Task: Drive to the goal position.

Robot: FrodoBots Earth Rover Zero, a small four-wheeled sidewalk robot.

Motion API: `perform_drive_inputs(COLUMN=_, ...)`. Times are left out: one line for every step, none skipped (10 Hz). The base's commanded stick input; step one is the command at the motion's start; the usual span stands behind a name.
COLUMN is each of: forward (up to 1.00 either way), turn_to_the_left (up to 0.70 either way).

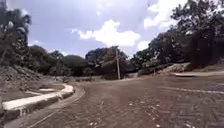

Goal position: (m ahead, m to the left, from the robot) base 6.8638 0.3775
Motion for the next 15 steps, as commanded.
perform_drive_inputs(forward=0.7, turn_to_the_left=0.0)
perform_drive_inputs(forward=0.7, turn_to_the_left=0.0)
perform_drive_inputs(forward=0.7, turn_to_the_left=0.0)
perform_drive_inputs(forward=0.7, turn_to_the_left=0.0)
perform_drive_inputs(forward=0.7, turn_to_the_left=0.0)
perform_drive_inputs(forward=0.7, turn_to_the_left=0.0)
perform_drive_inputs(forward=0.7, turn_to_the_left=0.0)
perform_drive_inputs(forward=0.7, turn_to_the_left=0.0)
perform_drive_inputs(forward=0.7, turn_to_the_left=0.0)
perform_drive_inputs(forward=0.7, turn_to_the_left=0.0)
perform_drive_inputs(forward=0.7, turn_to_the_left=0.0)
perform_drive_inputs(forward=0.7, turn_to_the_left=0.0)
perform_drive_inputs(forward=0.7, turn_to_the_left=0.0)
perform_drive_inputs(forward=0.7, turn_to_the_left=0.0)
perform_drive_inputs(forward=0.7, turn_to_the_left=0.0)
